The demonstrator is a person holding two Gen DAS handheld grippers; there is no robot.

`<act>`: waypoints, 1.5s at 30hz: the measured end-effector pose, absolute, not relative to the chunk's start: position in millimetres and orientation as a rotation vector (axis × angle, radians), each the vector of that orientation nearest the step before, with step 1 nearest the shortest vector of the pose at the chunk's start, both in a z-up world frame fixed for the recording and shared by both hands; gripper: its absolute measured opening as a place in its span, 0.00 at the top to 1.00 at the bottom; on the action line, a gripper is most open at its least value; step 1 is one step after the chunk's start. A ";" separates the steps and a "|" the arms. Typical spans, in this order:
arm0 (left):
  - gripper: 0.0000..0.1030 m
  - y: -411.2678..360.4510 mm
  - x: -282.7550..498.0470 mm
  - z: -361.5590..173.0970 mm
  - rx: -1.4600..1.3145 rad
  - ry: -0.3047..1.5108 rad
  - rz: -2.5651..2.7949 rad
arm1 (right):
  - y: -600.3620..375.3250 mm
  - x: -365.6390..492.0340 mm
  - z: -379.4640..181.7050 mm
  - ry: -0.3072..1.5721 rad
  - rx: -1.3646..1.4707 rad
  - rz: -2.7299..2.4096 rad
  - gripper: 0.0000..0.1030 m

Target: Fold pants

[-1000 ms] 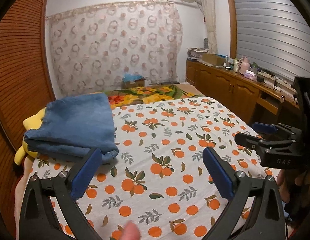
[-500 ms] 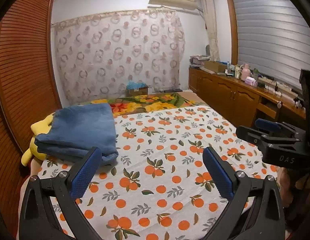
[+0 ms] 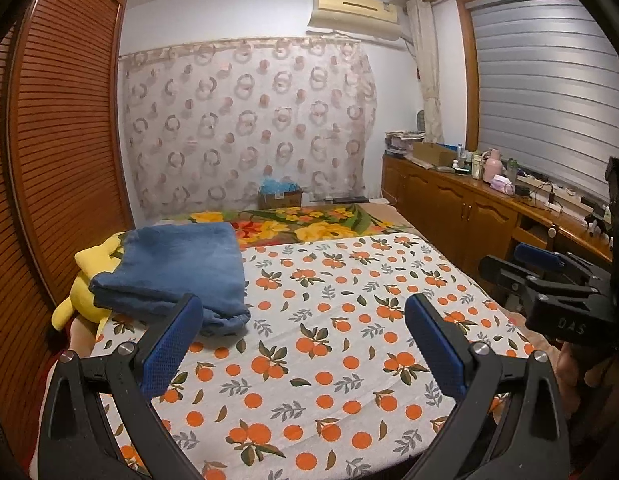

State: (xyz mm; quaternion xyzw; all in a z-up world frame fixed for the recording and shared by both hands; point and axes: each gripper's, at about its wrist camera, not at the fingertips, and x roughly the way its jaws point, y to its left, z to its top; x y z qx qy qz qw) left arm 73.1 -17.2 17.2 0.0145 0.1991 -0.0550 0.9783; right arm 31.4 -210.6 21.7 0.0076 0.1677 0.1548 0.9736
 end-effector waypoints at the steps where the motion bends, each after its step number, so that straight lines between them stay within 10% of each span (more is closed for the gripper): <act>1: 0.02 -15.9 71.6 17.7 0.031 0.401 -0.108 | -209.8 30.7 21.4 0.335 0.013 0.310 0.16; 45: 0.02 6.0 51.4 -5.0 -0.008 0.423 -0.077 | -219.7 27.8 5.0 0.313 -0.008 0.302 0.16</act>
